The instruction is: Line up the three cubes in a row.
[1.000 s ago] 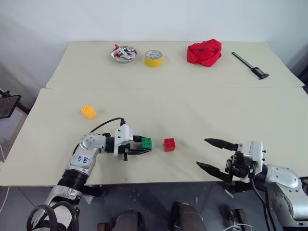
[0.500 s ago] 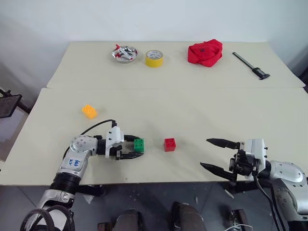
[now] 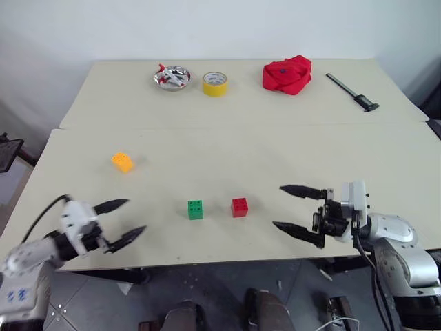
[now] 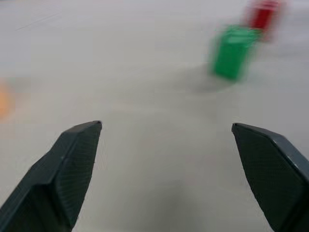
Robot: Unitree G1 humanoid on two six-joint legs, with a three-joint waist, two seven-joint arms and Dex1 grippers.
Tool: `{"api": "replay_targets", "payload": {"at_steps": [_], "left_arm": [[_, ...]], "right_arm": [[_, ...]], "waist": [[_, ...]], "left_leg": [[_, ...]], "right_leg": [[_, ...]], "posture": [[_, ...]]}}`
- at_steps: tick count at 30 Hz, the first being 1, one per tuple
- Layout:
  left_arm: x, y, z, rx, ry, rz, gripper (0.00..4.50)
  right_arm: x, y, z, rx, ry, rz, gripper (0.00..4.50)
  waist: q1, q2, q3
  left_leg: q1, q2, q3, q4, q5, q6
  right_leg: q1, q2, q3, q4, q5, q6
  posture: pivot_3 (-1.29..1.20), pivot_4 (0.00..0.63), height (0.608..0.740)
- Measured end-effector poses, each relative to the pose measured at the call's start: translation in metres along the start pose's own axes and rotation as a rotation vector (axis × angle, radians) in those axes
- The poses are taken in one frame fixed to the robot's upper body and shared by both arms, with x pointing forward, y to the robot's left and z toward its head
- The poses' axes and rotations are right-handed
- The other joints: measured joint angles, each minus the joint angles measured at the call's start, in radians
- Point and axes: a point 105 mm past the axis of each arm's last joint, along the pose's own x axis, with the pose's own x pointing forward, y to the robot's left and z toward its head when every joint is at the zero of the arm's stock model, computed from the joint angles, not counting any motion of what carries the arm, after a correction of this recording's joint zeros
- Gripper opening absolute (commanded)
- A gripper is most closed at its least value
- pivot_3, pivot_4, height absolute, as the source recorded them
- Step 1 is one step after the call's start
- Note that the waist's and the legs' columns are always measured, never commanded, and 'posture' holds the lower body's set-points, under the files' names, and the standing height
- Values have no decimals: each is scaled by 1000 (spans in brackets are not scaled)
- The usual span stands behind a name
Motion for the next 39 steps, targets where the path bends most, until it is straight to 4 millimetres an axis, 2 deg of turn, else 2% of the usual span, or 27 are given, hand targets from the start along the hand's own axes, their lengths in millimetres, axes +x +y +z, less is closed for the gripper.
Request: {"api": "replay_targets", "payload": {"at_steps": [3,5,8,10,12,15,17,20,22,25,30,33,37,39], "left_arm": [[-34,28,-13,-94,-29,311,4463],[-57,38,-25,-141,-24,469,4463],[-78,47,-32,-193,-47,613,4463],[-80,46,-33,-215,-61,628,4463],[-69,42,-29,-234,-77,583,4463],[-31,35,-15,-218,-113,452,4463],[10,41,6,-141,-130,324,4463],[45,51,35,-37,-157,216,4463],[63,53,36,-12,-133,162,4463],[99,56,25,-14,-59,90,4463],[126,67,25,4,-7,64,4463],[131,70,26,10,-7,58,3904],[128,65,14,-10,29,7,2675],[127,63,15,-3,28,-24,2110]], "right_arm": [[12,-3,2,-34,-74,-13,4500],[16,-4,2,-49,-86,-19,4500],[18,-4,4,-67,-93,-16,4500],[20,-6,8,-85,-102,-14,4500],[21,-6,9,-87,-105,-13,4500],[21,-5,9,-65,-96,0,4500],[21,-6,9,-60,-85,5,4500],[25,-6,12,-72,-91,20,4500],[25,-6,12,-72,-89,21,4500],[28,-6,13,-81,-89,25,4500],[28,-6,14,-85,-90,7,4500],[26,-2,13,-81,-87,-10,4500],[24,1,11,-74,-83,-36,4500],[24,2,11,-73,-82,-44,4500]], "waist": [[11,0,0],[12,0,0],[12,-2,-1],[11,-2,-1],[12,-2,-1],[21,-2,-1],[30,-2,-1],[25,-2,-2],[15,-2,-2],[5,-2,-2],[3,-3,-1],[2,-3,-1],[2,-4,-1],[3,-4,-1]], "left_leg": [[0,0,0,0,0,0],[0,-1,0,0,0,0],[0,-1,0,0,0,0],[0,-1,0,0,0,0],[0,-1,0,0,0,0],[0,-3,0,1,0,0],[0,-6,0,1,1,0],[0,-6,3,0,0,-1],[1,-7,5,-2,0,-1],[-1,-6,10,-3,1,-2],[-1,-7,9,-3,1,-2],[-1,-7,9,-3,1,-2],[-1,-7,9,-3,1,-2],[-1,-7,9,-2,1,-2]], "right_leg": [[0,0,0,1,0,0],[0,0,0,1,0,0],[0,0,0,1,0,0],[0,0,0,1,0,0],[0,0,0,1,0,0],[0,0,0,2,0,0],[0,0,-1,3,0,-1],[-2,1,0,3,0,-2],[-2,1,-1,3,0,-1],[-3,2,-5,3,1,-1],[-3,2,-6,3,1,0],[-3,2,-6,3,1,1],[-3,2,-5,3,1,1],[-3,2,-5,3,1,1]], "posture": [[0,150,740],[0,150,740],[0,150,740],[0,150,740],[0,150,740],[0,150,740],[0,150,740],[0,150,740],[0,150,740],[0,150,740],[0,150,740],[0,150,740],[0,150,740],[0,150,740]]}}
